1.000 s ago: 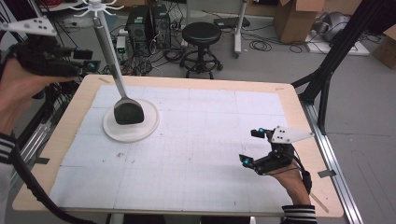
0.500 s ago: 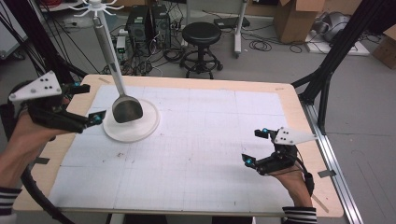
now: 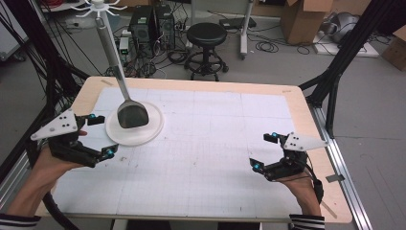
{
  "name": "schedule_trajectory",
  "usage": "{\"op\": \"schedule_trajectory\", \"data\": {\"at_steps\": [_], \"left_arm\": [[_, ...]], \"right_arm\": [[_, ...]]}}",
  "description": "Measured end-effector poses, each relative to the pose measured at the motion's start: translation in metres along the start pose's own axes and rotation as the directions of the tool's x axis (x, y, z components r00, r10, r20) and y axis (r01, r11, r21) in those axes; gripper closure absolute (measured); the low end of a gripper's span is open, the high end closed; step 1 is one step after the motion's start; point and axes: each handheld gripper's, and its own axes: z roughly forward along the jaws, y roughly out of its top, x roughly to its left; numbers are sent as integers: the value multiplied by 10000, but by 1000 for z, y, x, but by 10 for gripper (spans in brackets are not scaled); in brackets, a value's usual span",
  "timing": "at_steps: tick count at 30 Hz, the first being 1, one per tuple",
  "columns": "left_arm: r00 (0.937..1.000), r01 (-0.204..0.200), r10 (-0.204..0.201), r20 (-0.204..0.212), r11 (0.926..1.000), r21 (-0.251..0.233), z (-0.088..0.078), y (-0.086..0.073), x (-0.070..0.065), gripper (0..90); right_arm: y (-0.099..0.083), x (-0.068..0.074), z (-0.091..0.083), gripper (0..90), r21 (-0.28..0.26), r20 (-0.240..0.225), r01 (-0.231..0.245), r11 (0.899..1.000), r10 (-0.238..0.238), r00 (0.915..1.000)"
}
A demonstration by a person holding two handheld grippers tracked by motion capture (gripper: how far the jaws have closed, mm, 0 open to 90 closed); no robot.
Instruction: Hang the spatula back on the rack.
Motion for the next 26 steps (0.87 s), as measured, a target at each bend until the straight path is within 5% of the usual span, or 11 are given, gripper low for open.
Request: {"op": "schedule_trajectory", "data": {"at_steps": [4, 13, 26], "left_arm": [[9999, 87, -91, 99, 9993, 362, 7, -14, -6, 17], [9965, 308, -305, 778, 9995, -23, 13, -39, -16, 17], [9972, 501, -493, 564, 9987, -132, 9, -56, -13, 17]], "right_arm": [[-2, -2, -1, 4, -67, 151, 72, 10000, -71, 9999], [-14, -4, -1, 4, -134, 21, -170, 9998, 171, 9999], [-15, -2, -3, 4, -233, 99, -175, 9996, 177, 9998]]}}
